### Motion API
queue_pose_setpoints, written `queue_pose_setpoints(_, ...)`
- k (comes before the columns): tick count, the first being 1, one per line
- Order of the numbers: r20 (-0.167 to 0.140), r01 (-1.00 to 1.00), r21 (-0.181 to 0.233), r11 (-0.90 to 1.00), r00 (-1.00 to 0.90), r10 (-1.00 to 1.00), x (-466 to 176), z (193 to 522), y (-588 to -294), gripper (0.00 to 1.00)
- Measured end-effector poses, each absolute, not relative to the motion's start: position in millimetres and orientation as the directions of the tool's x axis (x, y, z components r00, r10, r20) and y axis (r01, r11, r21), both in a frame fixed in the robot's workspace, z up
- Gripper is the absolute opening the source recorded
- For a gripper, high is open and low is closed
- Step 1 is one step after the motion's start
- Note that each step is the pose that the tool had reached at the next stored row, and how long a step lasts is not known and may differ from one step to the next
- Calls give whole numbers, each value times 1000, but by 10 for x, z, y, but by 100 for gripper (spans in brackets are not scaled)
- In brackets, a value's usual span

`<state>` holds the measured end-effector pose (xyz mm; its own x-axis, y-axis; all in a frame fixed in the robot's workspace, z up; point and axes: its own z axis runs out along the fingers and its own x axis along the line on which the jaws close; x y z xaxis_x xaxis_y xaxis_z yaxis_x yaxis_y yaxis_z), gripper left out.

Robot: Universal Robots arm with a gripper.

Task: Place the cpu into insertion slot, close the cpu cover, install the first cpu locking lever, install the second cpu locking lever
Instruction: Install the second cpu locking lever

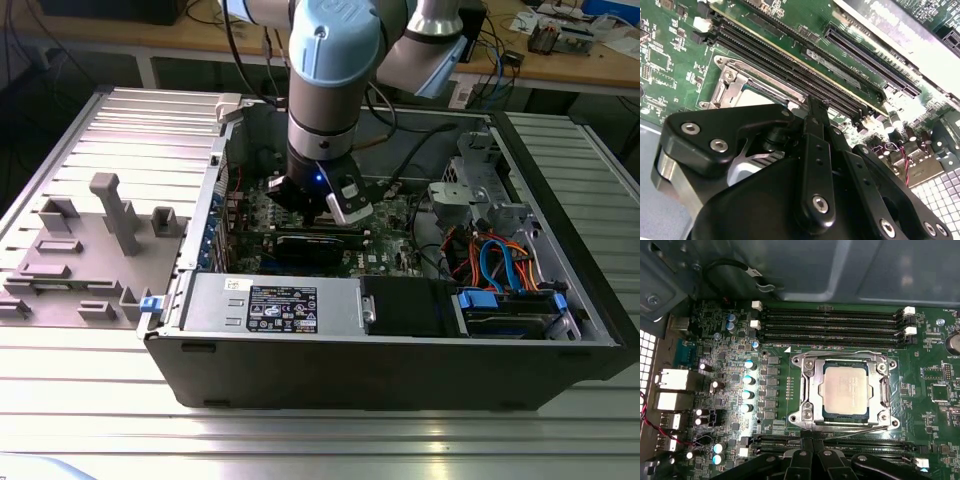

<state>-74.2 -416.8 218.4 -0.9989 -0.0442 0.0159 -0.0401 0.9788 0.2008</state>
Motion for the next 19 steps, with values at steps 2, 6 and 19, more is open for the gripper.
queue_pose_setpoints(2,16,-40,205,978,-999,-44,-745,2184,-4179,11)
queue_pose_setpoints(6,15,-40,212,976,-999,-45,-747,2184,-4221,11)
queue_pose_setpoints(19,14,-40,244,969,-999,-45,-826,2103,-4236,11)
